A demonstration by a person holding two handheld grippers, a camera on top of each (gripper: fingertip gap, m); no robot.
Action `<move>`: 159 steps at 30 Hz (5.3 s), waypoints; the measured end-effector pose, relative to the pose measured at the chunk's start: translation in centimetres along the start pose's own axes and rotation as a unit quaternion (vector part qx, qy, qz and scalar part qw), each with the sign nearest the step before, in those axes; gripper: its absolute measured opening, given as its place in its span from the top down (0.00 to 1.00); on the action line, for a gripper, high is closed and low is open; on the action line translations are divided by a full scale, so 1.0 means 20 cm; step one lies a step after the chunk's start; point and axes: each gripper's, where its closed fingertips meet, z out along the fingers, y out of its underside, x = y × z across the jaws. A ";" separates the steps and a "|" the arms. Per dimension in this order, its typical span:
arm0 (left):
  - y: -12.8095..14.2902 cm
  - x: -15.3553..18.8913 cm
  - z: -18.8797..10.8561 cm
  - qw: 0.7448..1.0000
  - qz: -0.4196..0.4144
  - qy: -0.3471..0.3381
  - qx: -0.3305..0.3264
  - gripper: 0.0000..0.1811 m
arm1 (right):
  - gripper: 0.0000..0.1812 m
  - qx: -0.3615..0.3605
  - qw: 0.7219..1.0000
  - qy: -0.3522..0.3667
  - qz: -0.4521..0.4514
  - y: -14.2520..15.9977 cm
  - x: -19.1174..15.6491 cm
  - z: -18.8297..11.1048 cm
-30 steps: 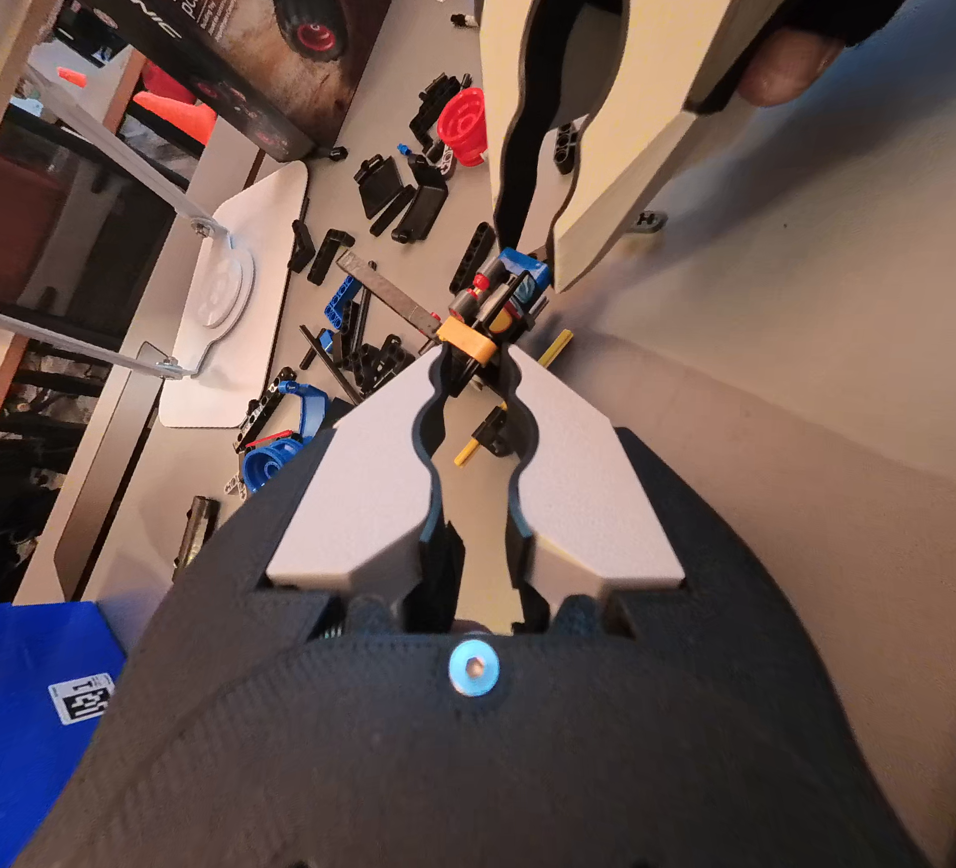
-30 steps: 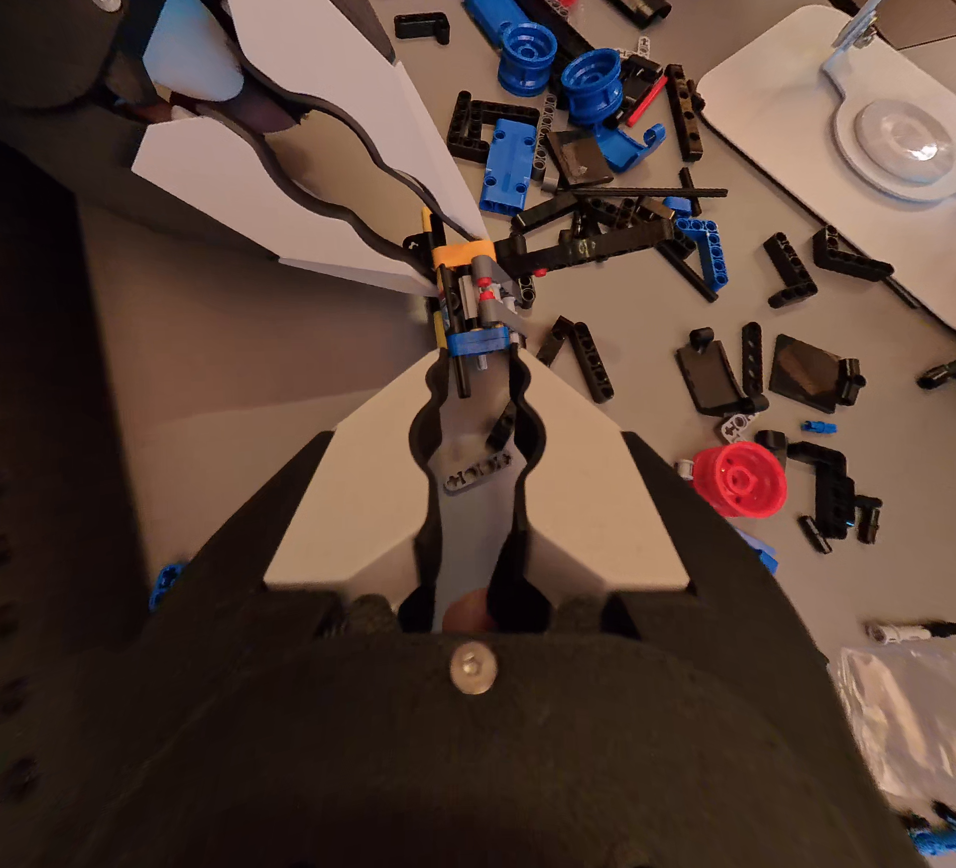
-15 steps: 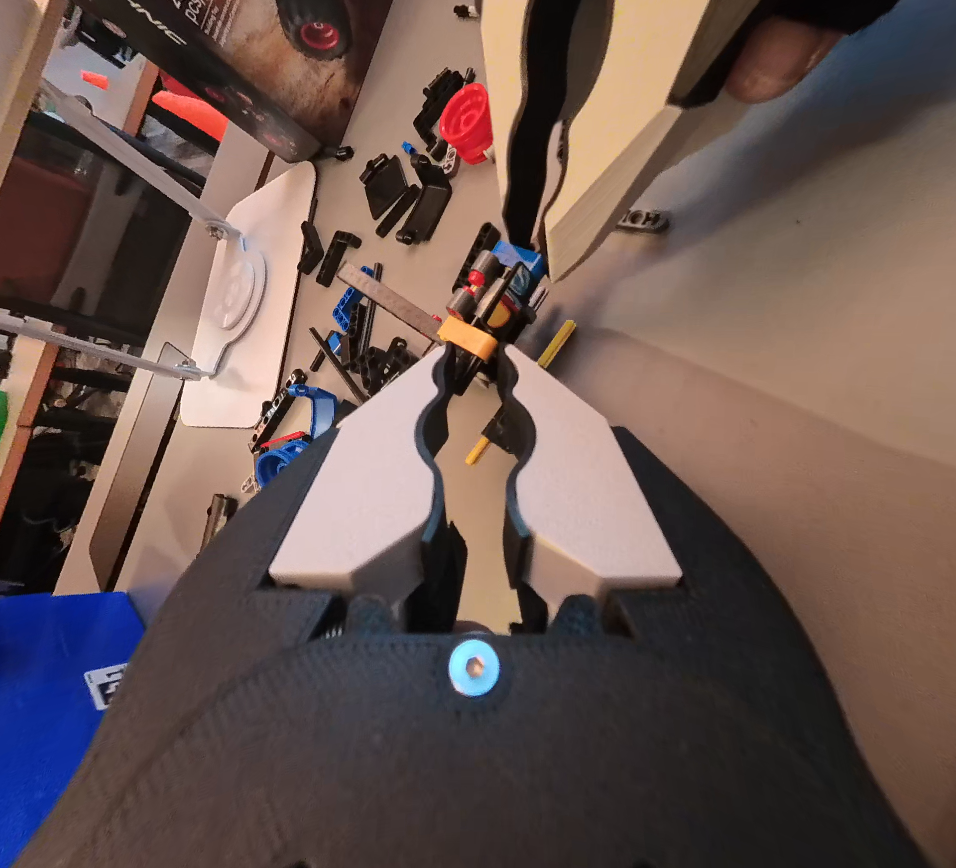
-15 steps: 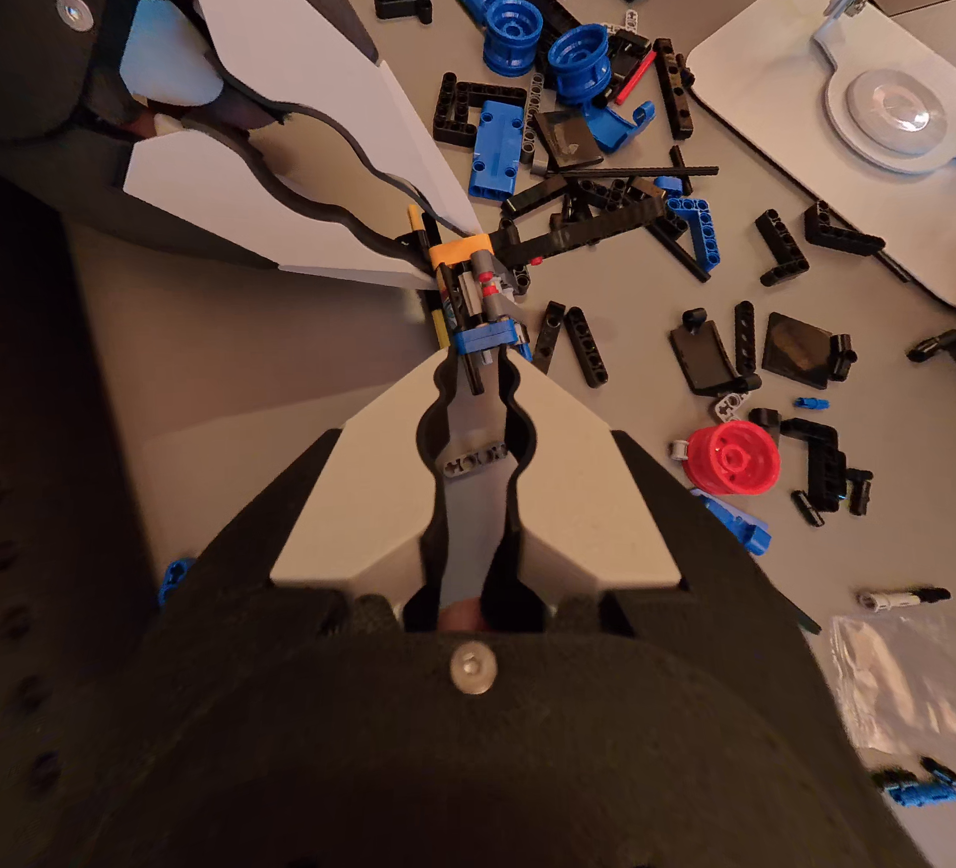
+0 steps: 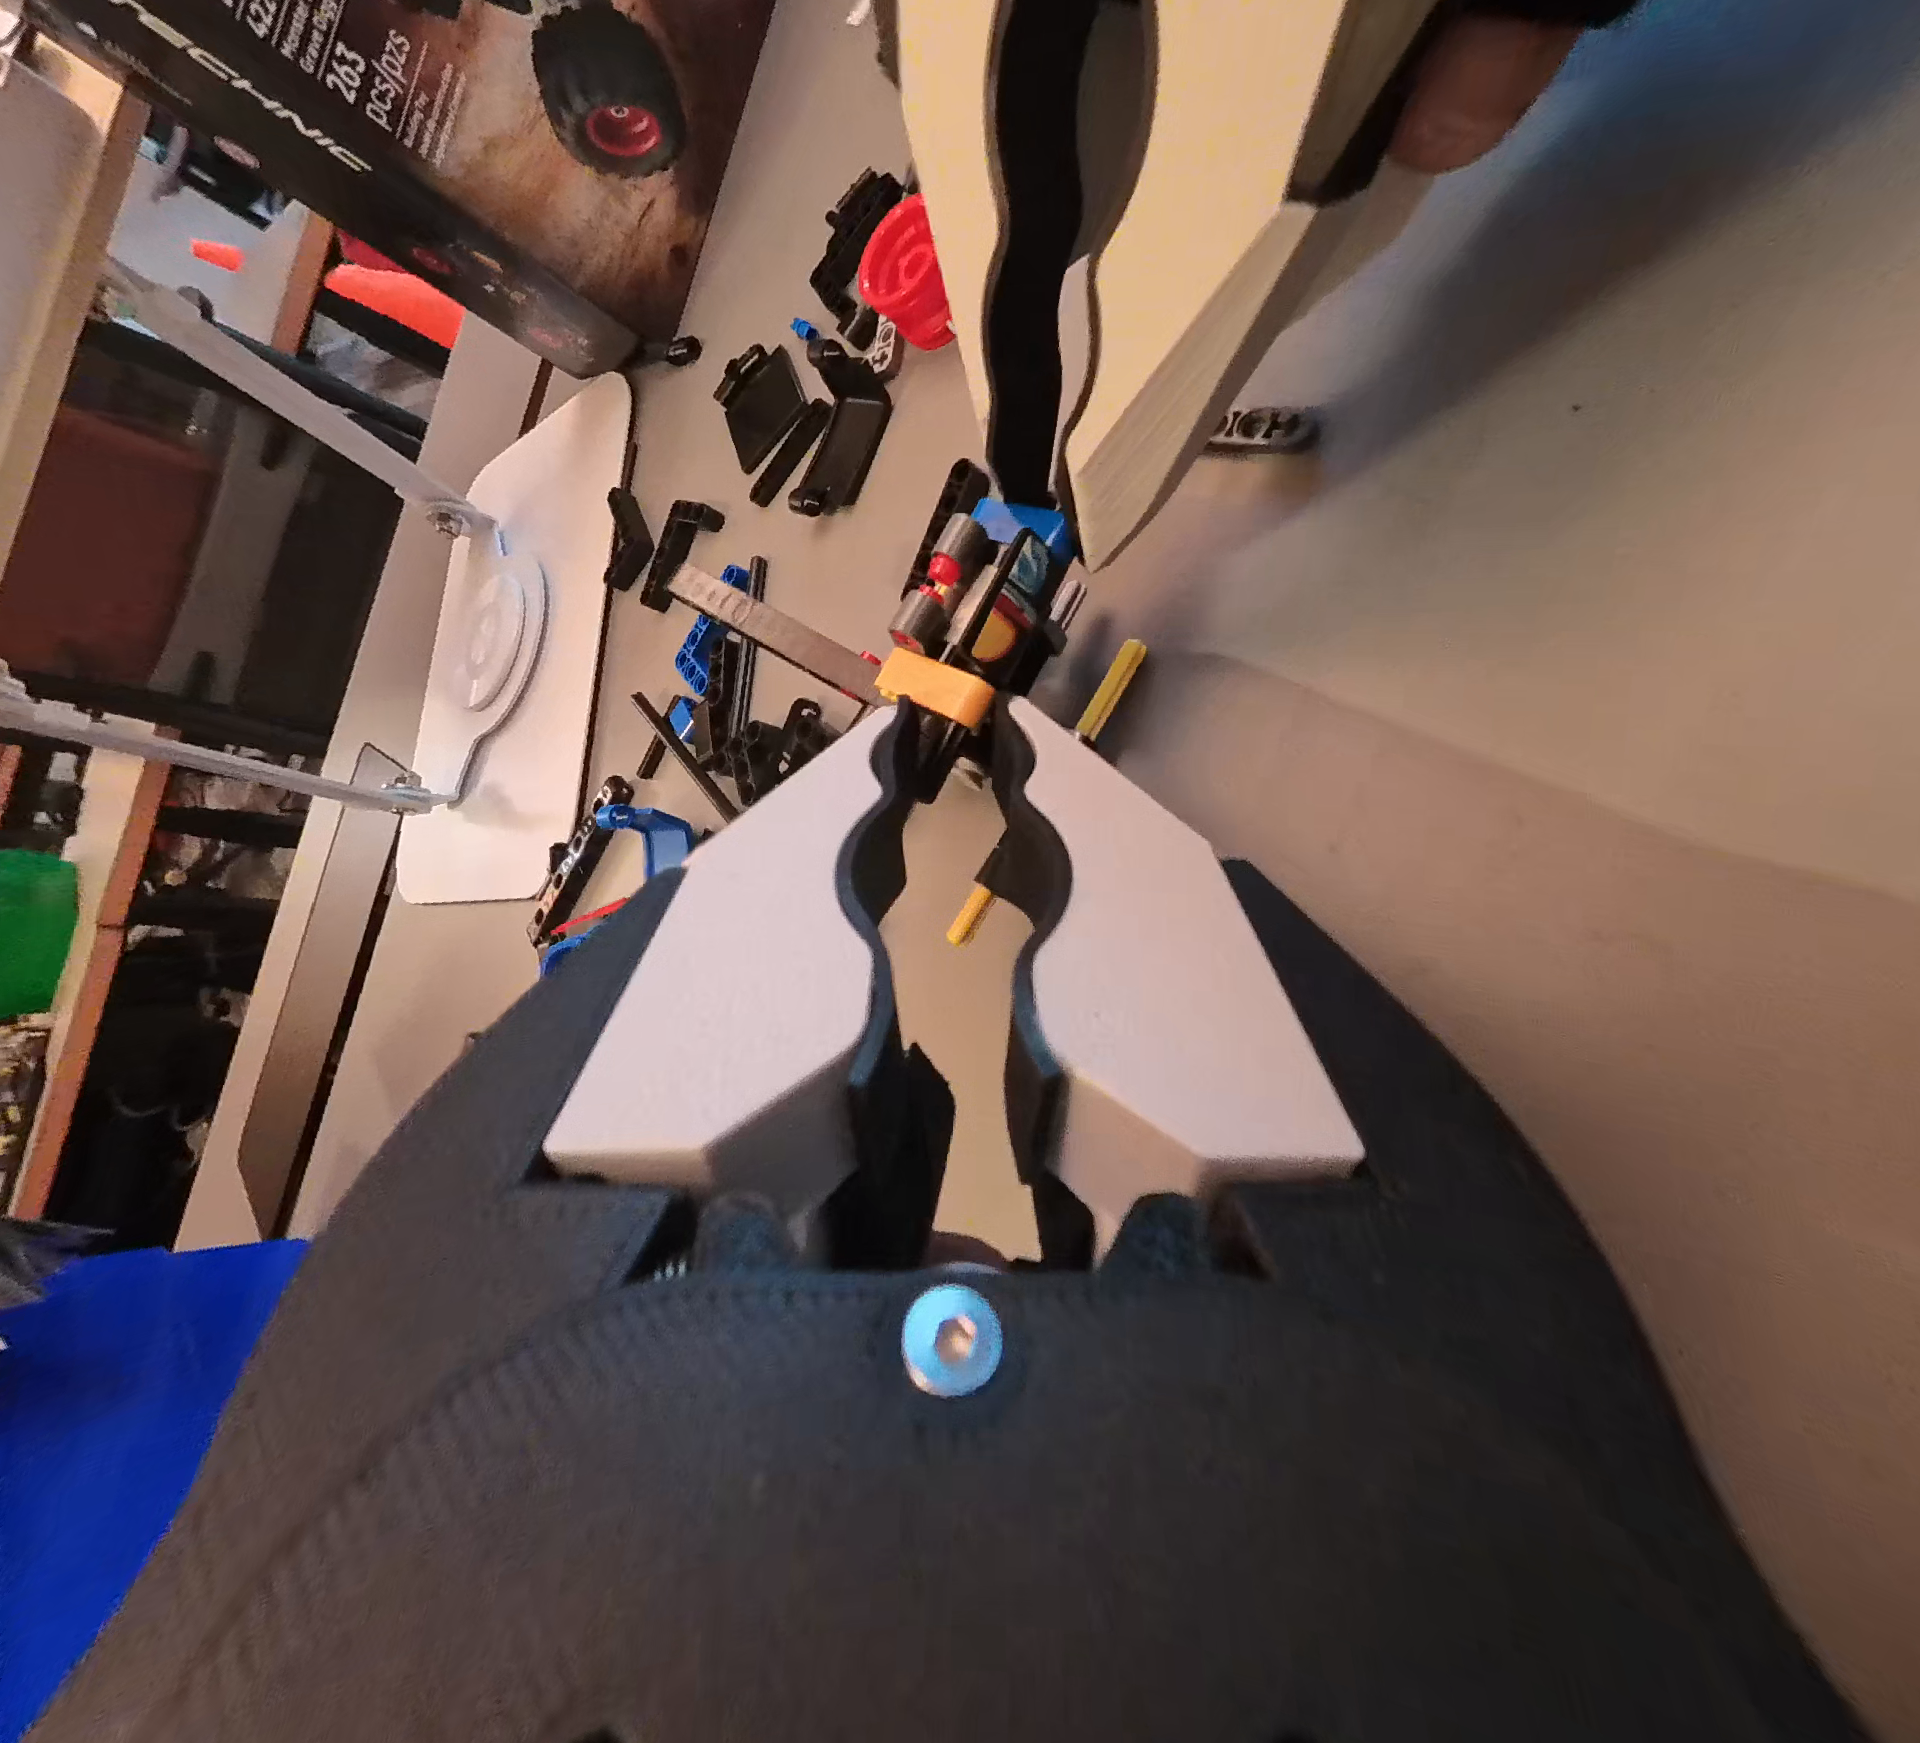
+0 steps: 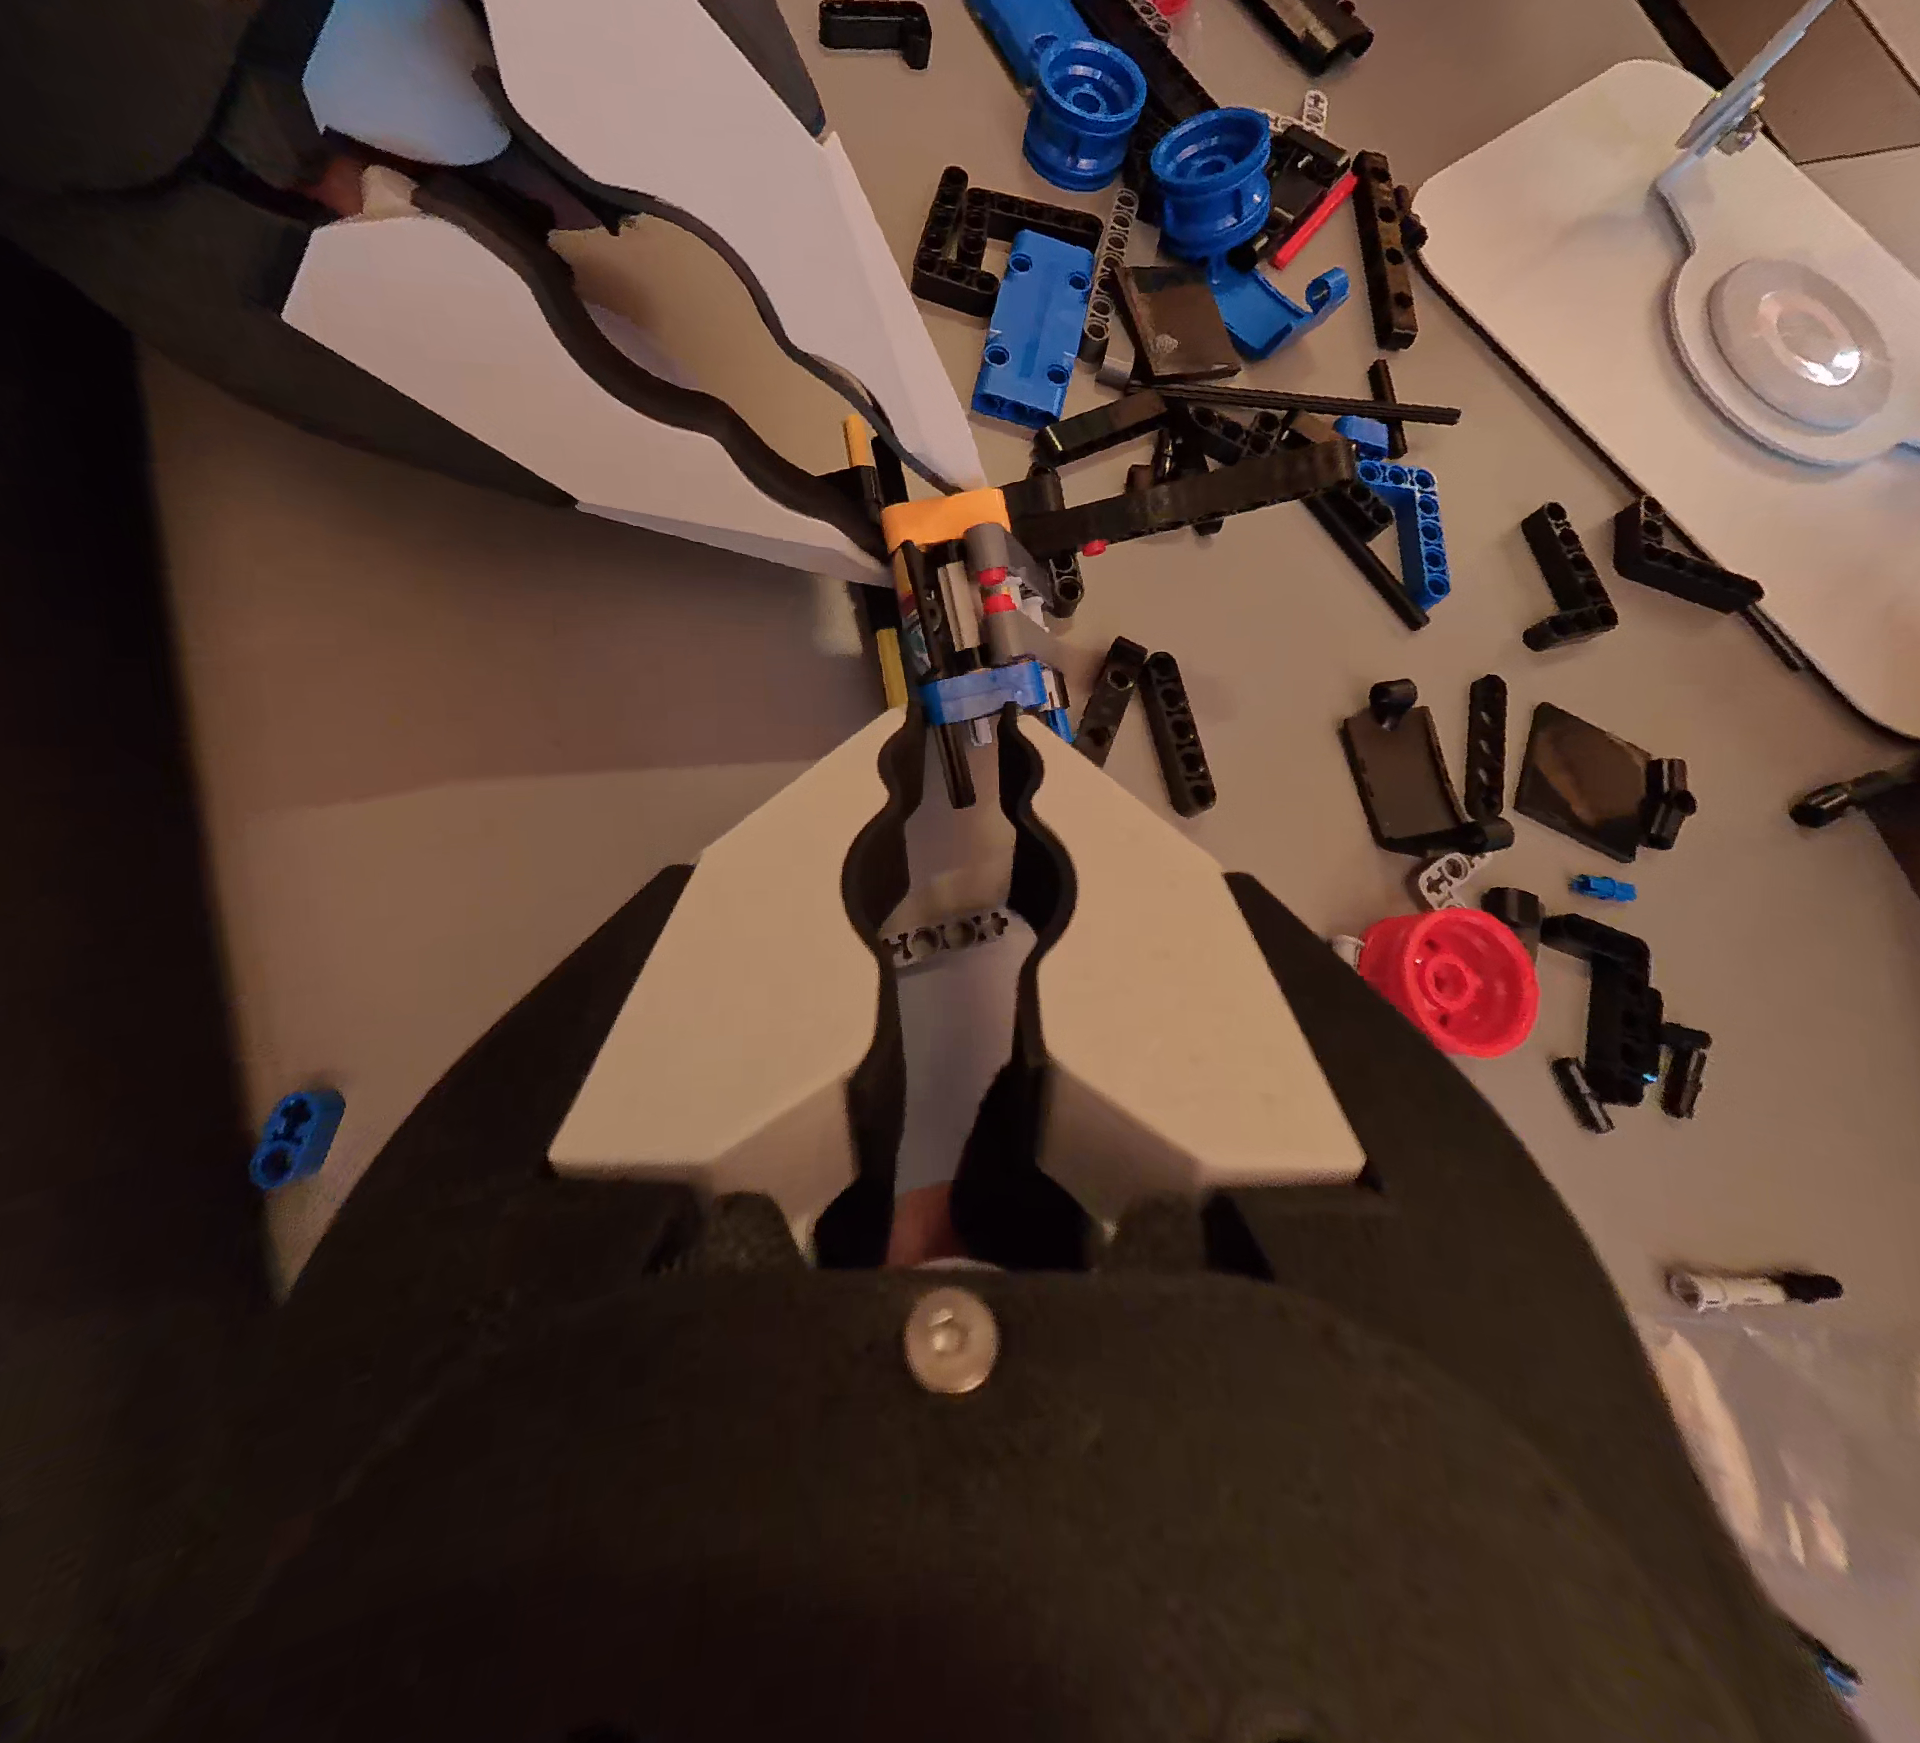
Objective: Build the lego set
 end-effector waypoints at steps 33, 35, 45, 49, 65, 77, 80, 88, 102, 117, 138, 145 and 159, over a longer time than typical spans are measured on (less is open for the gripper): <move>0.01 -0.12 -0.12 0.995 -0.082 0.017 0.062 0.91 | 1.00 0.022 0.998 0.015 -0.053 -0.18 -0.02 -0.09; 0.01 -0.13 -0.13 0.993 -0.088 0.019 0.069 0.91 | 1.00 0.026 0.999 0.017 -0.044 -0.19 -0.02 -0.10; 0.00 -0.13 -0.20 0.986 -0.127 0.055 0.098 0.83 | 1.00 0.063 0.997 -0.019 0.043 -0.20 -0.02 -0.14; 0.01 -0.10 -0.21 0.983 -0.133 0.083 0.100 0.78 | 1.00 0.066 0.996 -0.021 0.060 -0.20 -0.03 -0.13; 0.13 0.06 -0.17 0.988 -0.071 0.133 0.022 0.81 | 0.84 0.005 0.998 -0.030 0.053 -0.08 -0.16 -0.20; 0.12 0.11 -0.16 0.986 -0.069 0.153 0.021 0.77 | 0.95 -0.118 0.981 -0.155 0.024 0.26 -0.55 -0.26; 0.13 0.13 -0.15 0.985 -0.067 0.155 0.018 0.78 | 0.97 -0.117 0.981 -0.152 0.020 0.26 -0.54 -0.25; 0.18 0.13 -0.14 0.987 -0.056 0.153 -0.003 0.90 | 1.00 -0.116 0.991 -0.062 0.020 0.31 -0.30 -0.25; 0.24 0.00 -0.23 0.986 -0.119 0.115 -0.018 0.69 | 0.89 -0.102 0.992 0.066 0.029 0.31 0.16 -0.32; 0.27 0.03 -0.24 0.990 -0.071 0.115 -0.030 1.00 | 0.90 -0.072 0.997 0.031 0.009 0.14 0.26 -0.22; 0.40 0.07 -0.46 0.983 -0.099 0.146 -0.060 0.67 | 0.91 -0.062 0.996 0.007 -0.068 -0.14 0.39 0.07; 0.36 0.13 -0.43 0.981 -0.109 0.158 -0.038 0.76 | 0.90 -0.088 0.983 -0.021 -0.161 -0.18 0.46 0.35; 0.55 -0.02 -0.45 0.977 -0.132 0.149 -0.075 0.76 | 1.00 -0.108 0.977 -0.088 -0.162 -0.18 0.50 0.50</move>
